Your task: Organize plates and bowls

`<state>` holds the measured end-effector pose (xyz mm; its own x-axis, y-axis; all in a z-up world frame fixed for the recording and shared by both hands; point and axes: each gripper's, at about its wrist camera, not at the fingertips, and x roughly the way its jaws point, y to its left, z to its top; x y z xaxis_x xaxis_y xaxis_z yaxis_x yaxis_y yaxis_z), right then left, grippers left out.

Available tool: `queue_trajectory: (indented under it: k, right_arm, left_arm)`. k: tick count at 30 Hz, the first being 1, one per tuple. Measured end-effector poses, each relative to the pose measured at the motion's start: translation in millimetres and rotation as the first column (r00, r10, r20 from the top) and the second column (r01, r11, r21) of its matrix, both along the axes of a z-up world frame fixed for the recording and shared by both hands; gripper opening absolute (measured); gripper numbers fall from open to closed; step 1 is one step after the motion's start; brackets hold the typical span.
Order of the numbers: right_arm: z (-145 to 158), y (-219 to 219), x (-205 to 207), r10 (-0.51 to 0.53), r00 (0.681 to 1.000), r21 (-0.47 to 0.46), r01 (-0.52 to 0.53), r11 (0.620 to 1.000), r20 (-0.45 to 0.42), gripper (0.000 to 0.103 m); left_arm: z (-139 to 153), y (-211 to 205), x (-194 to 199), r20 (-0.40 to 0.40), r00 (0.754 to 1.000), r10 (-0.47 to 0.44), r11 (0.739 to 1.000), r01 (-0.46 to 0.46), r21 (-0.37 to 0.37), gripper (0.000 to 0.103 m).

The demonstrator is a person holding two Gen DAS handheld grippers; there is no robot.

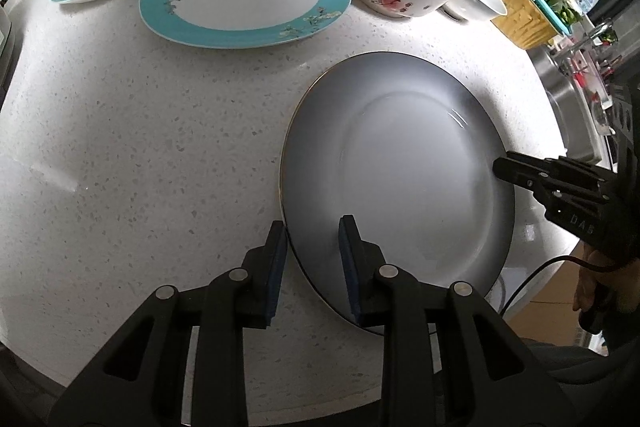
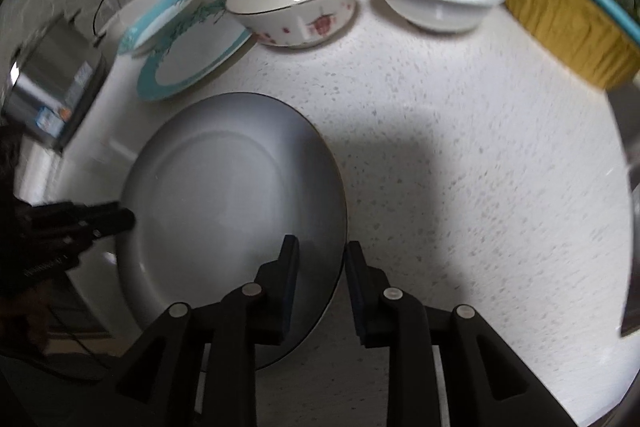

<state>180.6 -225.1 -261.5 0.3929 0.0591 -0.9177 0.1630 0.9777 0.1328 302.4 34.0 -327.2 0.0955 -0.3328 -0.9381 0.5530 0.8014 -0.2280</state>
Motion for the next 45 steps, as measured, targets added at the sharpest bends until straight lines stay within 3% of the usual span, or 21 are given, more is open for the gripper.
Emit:
queue_trajectory:
  k: [3,8,9,10,11,12,14,18,21,23,24,26,28,31,34,39,43,45]
  right_arm:
    - [1,6,-1,0.024,1.0,-0.061,-0.023,0.998,0.01,0.027]
    - [17,1,-4,0.015,0.998,-0.048,-0.012,0.999,0.065,0.029]
    - [26,-4,-3,0.01,0.995,-0.035,-0.007,0.999,0.096,0.031]
    - [39,-11,-1,0.0,0.991,-0.001,0.0,1.0,0.132,0.04]
    - [55,-22,5,-0.026,0.985,0.078,0.013,0.997,0.172,0.051]
    - [68,-31,14,-0.057,0.978,0.167,0.023,0.986,0.199,0.058]
    - [87,-38,32,-0.095,0.97,0.292,0.026,0.956,0.225,0.078]
    - [99,-22,73,-0.114,0.962,0.425,-0.002,0.905,0.248,0.08]
    - [83,-3,100,-0.169,0.969,0.46,0.07,0.885,0.179,0.079]
    - [83,8,115,-0.187,0.971,0.522,0.082,0.849,0.151,0.076]
    - [90,14,123,-0.156,0.973,0.525,0.045,0.85,0.17,0.076]
    - [115,27,147,-0.026,0.979,0.427,-0.065,0.902,0.205,0.076]
    - [131,33,180,0.125,0.976,0.339,-0.18,0.923,0.176,0.076]
    - [144,30,232,0.316,0.938,0.257,-0.344,0.903,0.143,0.076]
    - [134,26,266,0.43,0.9,0.239,-0.433,0.869,0.067,0.067]
    - [100,18,307,0.502,0.861,0.181,-0.483,0.857,-0.083,0.058]
    - [69,15,329,0.527,0.83,0.212,-0.49,0.846,-0.184,0.056]
    - [54,19,339,0.538,0.813,0.209,-0.499,0.841,-0.225,0.056]
  left_arm:
    - [0,1,-2,0.012,1.0,0.008,1.0,-0.008,-0.006,0.027]
    - [19,15,10,0.076,0.994,0.074,0.997,-0.074,-0.007,0.028]
    - [28,22,17,0.09,0.991,0.104,0.995,-0.102,-0.024,0.034]
    - [36,27,25,0.099,0.987,0.13,0.991,-0.126,-0.046,0.042]
    - [48,35,38,0.121,0.978,0.169,0.984,-0.16,-0.082,0.064]
    - [57,42,48,0.148,0.969,0.2,0.976,-0.184,-0.117,0.074]
    - [71,51,68,0.178,0.954,0.243,0.961,-0.211,-0.181,0.075]
    - [75,62,123,0.121,0.954,0.274,0.947,-0.246,-0.206,0.076]
    - [60,68,159,0.072,0.962,0.262,0.948,-0.243,-0.206,0.075]
    - [49,68,175,0.033,0.969,0.243,0.954,-0.233,-0.188,0.075]
    - [42,71,180,0.01,0.971,0.238,0.953,-0.232,-0.195,0.075]
    - [32,75,184,-0.031,0.973,0.228,0.951,-0.229,-0.208,0.075]
    - [21,75,185,-0.047,0.971,0.236,0.949,-0.24,-0.203,0.075]
    - [9,75,187,-0.066,0.964,0.257,0.944,-0.265,-0.198,0.074]
    - [4,72,190,-0.069,0.962,0.264,0.939,-0.273,-0.21,0.074]
    - [-3,61,189,-0.108,0.952,0.285,0.929,-0.302,-0.213,0.07]
    - [-10,57,186,-0.122,0.946,0.299,0.927,-0.318,-0.199,0.069]
    - [-15,56,187,-0.133,0.941,0.311,0.924,-0.332,-0.19,0.062]
